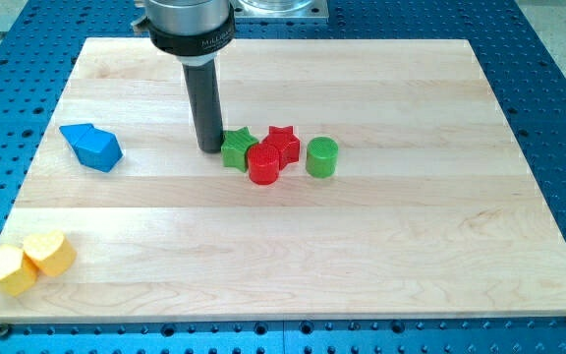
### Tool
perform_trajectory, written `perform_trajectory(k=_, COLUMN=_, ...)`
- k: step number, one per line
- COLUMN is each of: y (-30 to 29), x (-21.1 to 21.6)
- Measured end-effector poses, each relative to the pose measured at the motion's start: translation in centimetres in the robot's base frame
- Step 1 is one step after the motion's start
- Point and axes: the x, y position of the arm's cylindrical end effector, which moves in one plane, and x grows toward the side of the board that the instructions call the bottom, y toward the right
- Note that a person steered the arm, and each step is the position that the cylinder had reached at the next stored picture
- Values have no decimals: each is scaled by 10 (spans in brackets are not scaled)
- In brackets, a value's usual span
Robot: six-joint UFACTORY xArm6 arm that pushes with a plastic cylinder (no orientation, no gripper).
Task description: Move the green star to the left top of the red star
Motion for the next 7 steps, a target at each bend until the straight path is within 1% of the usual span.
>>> perform_trajectory(k=1, y=-1, x=36)
perform_trajectory(k=2, y=-1, x=43)
perform_trajectory(k=5, y=12, x=34)
perform_trajectory(k=6, y=14, x=21)
perform_trajectory(k=7, y=14, x=-5)
